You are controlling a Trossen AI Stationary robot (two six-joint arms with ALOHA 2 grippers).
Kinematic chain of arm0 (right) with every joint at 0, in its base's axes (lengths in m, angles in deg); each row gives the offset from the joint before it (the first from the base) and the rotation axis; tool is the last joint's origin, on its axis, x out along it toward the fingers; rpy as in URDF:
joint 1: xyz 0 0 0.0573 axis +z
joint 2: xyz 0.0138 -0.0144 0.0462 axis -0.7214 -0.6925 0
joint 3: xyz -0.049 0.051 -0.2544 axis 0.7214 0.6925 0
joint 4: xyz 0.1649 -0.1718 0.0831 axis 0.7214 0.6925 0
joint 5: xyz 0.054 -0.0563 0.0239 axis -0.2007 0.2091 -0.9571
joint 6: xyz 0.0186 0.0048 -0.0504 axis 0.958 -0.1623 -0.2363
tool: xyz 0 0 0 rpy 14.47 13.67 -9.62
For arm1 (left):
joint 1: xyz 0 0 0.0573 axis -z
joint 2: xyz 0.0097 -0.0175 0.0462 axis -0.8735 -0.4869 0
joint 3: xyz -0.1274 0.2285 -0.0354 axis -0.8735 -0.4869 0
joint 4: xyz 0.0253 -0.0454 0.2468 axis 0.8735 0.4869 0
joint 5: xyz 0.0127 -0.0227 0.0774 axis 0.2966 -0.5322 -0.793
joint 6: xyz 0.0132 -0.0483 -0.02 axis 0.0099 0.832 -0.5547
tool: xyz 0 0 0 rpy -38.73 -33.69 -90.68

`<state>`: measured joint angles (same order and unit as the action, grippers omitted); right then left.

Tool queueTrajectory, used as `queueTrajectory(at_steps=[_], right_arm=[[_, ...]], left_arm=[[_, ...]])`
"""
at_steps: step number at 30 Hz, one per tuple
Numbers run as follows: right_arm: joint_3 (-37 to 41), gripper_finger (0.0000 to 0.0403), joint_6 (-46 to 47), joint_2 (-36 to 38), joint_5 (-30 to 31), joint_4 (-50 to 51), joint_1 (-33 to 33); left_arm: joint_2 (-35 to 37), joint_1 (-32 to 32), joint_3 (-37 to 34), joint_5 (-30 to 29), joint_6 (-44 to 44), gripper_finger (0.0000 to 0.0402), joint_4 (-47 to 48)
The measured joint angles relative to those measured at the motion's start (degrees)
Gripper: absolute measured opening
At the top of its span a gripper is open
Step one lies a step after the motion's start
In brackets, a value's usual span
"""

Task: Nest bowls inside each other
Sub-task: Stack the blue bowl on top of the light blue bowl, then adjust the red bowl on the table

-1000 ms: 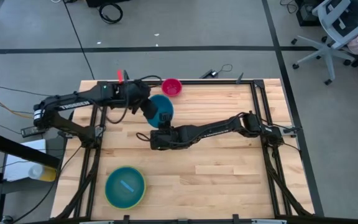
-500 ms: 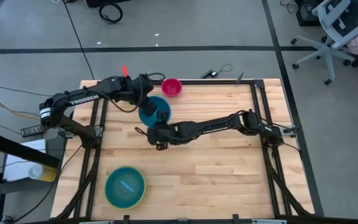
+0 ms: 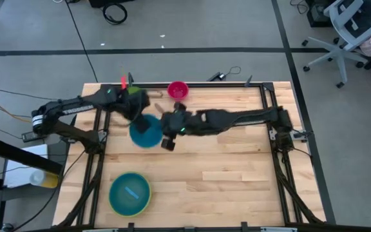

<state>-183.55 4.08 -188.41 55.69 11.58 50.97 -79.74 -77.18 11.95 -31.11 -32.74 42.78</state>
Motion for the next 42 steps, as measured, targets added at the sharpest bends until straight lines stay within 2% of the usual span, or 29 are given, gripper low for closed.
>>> queueTrajectory(at_steps=[4, 6, 10, 13, 15, 19, 24, 30, 34, 38, 40, 42], right_arm=[[-0.09, 0.0109, 2.02, 4.98, 0.35, 0.22, -1.13], [-0.09, 0.0099, 3.43, 6.40, -0.61, 0.42, -1.58], [-0.07, 0.0079, 6.08, 7.25, -2.90, 0.55, -2.04], [0.00, 0.0072, 8.73, 7.23, -4.05, 0.66, -2.25], [0.00, 0.0071, 10.28, 6.61, -4.17, 0.33, -2.28], [0.04, 0.0072, 13.01, 5.51, -4.12, 1.69, -2.30], [0.87, 0.0089, 16.31, 5.36, -3.50, 3.37, -2.44], [1.22, 0.0139, 15.51, 5.30, -3.25, 4.03, -4.03], [1.22, 0.0168, 15.32, 5.35, 0.97, 6.67, -5.70], [2.94, 0.0177, 16.74, 5.50, 7.87, 8.93, -9.11], [4.87, 0.0177, 18.41, 5.39, 8.16, 9.87, -12.06], [7.44, 0.0177, 19.29, 5.30, 5.33, 9.35, -15.23]], left_arm=[[8.94, 9.40, -7.77, 3.98, 10.29, 0.0007, -5.56], [13.70, 15.27, -9.50, 4.63, 14.64, 0.0007, -8.15], [20.53, 30.15, -9.72, 5.38, 16.07, 0.0007, -10.40], [21.55, 42.72, -11.17, 4.95, 19.03, 0.0007, -10.18], [21.10, 49.82, -14.56, 3.62, 22.32, 0.0007, -12.38], [18.42, 58.73, -23.42, 2.94, 29.92, 0.0007, -23.80], [14.65, 60.63, -28.12, 2.70, 39.18, 0.0042, -29.71], [13.51, 60.48, -27.33, -0.28, 40.89, 0.0122, -28.23], [13.56, 60.49, -24.56, -0.58, 41.59, 0.0163, -22.33], [13.56, 60.34, -19.53, -3.24, 41.76, 0.0174, -13.59], [13.59, 59.73, -16.45, -6.73, 42.15, 0.0174, -9.21], [13.65, 58.70, -13.37, -11.28, 42.93, 0.0175, -5.29]])
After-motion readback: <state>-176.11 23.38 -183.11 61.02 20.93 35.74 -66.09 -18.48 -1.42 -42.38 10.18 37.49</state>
